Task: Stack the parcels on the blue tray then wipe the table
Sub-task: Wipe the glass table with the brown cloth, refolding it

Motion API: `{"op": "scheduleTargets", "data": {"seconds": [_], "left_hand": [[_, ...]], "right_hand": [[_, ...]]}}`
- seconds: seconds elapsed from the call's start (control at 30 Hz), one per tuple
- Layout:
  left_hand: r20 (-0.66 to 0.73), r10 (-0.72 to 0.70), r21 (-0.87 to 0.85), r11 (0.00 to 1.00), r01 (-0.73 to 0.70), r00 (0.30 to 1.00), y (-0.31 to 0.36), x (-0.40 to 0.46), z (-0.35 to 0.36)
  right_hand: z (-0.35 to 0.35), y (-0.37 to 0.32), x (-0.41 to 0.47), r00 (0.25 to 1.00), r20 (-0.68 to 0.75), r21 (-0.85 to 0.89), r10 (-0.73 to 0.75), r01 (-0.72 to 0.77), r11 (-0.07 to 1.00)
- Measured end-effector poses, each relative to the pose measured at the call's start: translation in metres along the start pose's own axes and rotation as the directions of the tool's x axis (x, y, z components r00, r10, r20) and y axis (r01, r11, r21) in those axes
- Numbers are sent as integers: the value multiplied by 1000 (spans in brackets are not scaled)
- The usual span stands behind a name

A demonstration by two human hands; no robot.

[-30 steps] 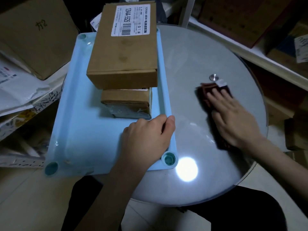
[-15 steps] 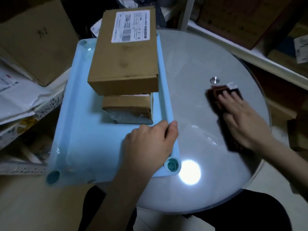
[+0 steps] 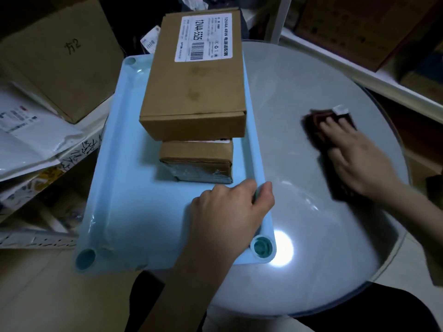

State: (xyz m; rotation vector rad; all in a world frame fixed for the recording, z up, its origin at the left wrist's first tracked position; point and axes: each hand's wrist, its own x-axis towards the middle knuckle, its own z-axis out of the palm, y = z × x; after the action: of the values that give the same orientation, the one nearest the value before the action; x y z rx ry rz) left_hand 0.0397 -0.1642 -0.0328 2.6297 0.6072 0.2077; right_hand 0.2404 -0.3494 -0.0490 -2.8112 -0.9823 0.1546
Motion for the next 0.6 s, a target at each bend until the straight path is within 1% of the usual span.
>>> {"op": "scheduleTargets", "data": {"seconds": [0.03, 0.07, 0.1, 0.17, 0.23, 0.3, 0.37, 0.4, 0.43, 0.47, 0.5, 0.53, 0.57, 0.6], "left_hand": [[-28, 17, 18, 1000, -17, 999, 0, 0, -1], [-57, 24, 30, 999, -23, 998, 0, 0, -1], [-67, 22, 36, 999, -20, 998, -1, 1, 0], [-47, 3, 45, 999, -1, 999, -1, 2, 2], [-79, -2, 46, 999, 6, 997, -3, 3, 3], [-98, 0, 37, 999, 3, 995, -2, 3, 2], [-132, 12, 14, 1000, -10, 991, -4, 3, 4], [-137, 12, 5, 1000, -12, 990, -5, 2, 4], [-141, 21, 3, 1000, -21, 990, -6, 3, 4], [-143, 34, 2, 999, -34, 989, -6, 2, 4], [-142, 49, 6, 999, -48, 989, -6, 3, 4], [-136, 54, 5, 999, -54, 989, -7, 3, 3], [-129, 56, 5, 998, -56, 990, -7, 2, 3], [-118, 57, 6, 998, -57, 991, -7, 1, 2]], "right_hand": [[-3, 2, 21, 996, -31, -14, 88, -89, 996], [-3, -3, 42, 987, -62, -24, 146, -148, 989], [-1, -14, 62, 981, -87, -26, 171, -173, 985], [6, -44, 91, 984, -115, -24, 139, -142, 990], [15, -76, 96, 997, -72, -33, 26, -28, 999], [22, -93, 71, 987, 14, -59, -163, 163, 985], [19, -81, 39, 947, 88, -36, -310, 314, 949], [16, -64, 30, 938, 95, -13, -332, 335, 942], [11, -43, 28, 949, 78, 5, -304, 305, 952], [5, -23, 30, 974, 39, 10, -222, 221, 975], [0, -7, 38, 995, -7, 11, -96, 96, 995], [-4, 1, 52, 999, -48, -1, 25, -25, 1000], [-7, 1, 68, 990, -78, -14, 115, -116, 993], [-9, -7, 86, 980, -106, -18, 170, -173, 985]]}}
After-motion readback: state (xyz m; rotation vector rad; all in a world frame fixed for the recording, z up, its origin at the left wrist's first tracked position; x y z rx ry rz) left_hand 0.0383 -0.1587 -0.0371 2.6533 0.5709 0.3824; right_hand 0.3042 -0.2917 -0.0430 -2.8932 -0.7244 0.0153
